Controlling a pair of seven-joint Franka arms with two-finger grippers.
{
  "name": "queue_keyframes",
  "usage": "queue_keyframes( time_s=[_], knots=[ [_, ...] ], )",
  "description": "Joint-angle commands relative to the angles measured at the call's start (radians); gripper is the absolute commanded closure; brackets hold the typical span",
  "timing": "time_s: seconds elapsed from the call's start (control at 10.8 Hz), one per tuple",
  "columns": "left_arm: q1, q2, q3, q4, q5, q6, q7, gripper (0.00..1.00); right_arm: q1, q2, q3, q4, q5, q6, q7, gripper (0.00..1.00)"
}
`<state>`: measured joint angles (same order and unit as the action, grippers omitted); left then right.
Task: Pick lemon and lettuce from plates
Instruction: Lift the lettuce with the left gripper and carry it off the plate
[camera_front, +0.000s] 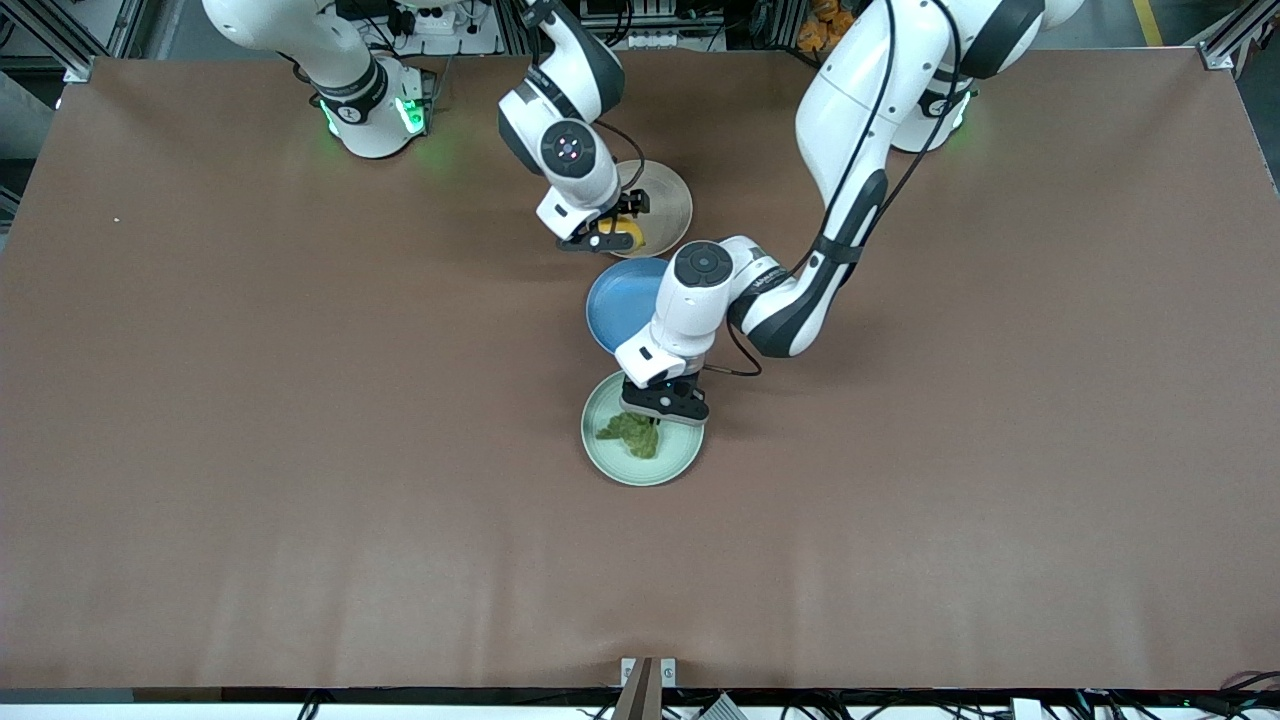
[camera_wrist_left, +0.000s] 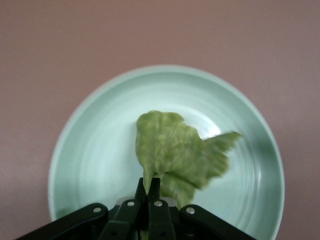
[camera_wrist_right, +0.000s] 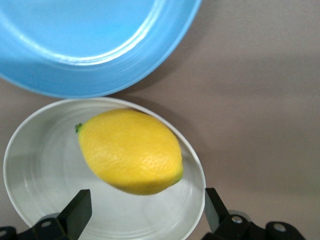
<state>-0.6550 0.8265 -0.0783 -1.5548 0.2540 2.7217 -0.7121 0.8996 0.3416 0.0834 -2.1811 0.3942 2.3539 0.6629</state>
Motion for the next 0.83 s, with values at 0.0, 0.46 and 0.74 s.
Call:
queue_keyframes(
  time_s=[0.0,0.46,0.74],
  knots=[
    [0.046,-0.139,-0.003,-0.027,0.028,-0.104,-0.035,1.00,0.045,0.002,-0.010,0.023,-0.171,-0.010,0.009,0.00],
    [0.172,-0.351,-0.044,-0.094,-0.028,-0.264,-0.023,1.00,0.071,0.022,-0.008,0.098,-0.415,-0.010,-0.002,0.00],
    [0.267,-0.462,-0.057,-0.157,-0.028,-0.434,0.104,1.00,0.096,0.057,-0.008,0.116,-0.480,0.027,0.009,0.00]
  ],
)
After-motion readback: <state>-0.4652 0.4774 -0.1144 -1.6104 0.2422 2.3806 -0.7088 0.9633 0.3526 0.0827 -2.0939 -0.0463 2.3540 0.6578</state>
